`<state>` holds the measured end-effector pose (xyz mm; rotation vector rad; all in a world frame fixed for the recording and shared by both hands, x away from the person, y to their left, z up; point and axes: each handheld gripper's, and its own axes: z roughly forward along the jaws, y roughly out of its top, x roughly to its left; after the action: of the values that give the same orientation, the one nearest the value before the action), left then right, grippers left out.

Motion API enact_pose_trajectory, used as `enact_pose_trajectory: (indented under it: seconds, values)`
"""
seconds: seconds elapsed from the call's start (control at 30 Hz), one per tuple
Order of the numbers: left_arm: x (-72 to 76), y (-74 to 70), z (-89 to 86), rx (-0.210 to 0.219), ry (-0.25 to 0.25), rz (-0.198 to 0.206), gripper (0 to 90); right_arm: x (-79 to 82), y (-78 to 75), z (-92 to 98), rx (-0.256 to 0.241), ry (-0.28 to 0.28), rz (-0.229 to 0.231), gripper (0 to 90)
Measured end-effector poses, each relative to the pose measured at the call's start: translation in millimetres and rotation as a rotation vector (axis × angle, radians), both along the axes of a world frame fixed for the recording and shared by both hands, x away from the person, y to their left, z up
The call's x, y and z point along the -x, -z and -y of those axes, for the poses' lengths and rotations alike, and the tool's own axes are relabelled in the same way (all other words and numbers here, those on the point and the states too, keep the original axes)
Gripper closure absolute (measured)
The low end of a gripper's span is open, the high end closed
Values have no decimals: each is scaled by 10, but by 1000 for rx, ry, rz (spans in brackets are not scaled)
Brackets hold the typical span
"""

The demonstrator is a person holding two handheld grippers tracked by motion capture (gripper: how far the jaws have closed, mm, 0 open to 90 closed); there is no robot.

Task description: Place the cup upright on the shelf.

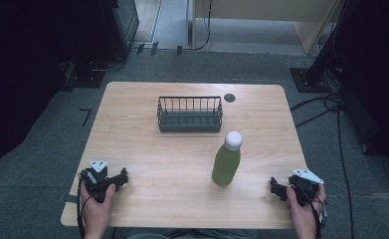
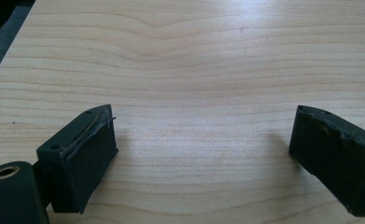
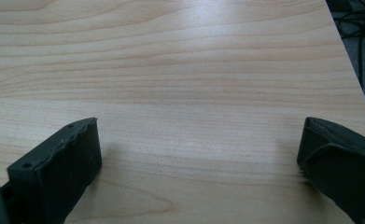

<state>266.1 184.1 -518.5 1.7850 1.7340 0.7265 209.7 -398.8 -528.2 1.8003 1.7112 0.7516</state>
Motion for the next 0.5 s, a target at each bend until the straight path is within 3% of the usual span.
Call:
enact_pose_trajectory:
  seconds: [0.17, 0.3, 0.5]
  values:
    - [0, 0, -1, 0, 0, 0, 77, 2, -1, 5, -3, -1, 1, 0]
    - [0, 0, -1, 0, 0, 0, 77, 33, -9, 36, -36, 0, 18, 0]
    - [0, 0, 0, 0, 0, 0, 77, 68, -46, 18, -30, -1, 24, 0]
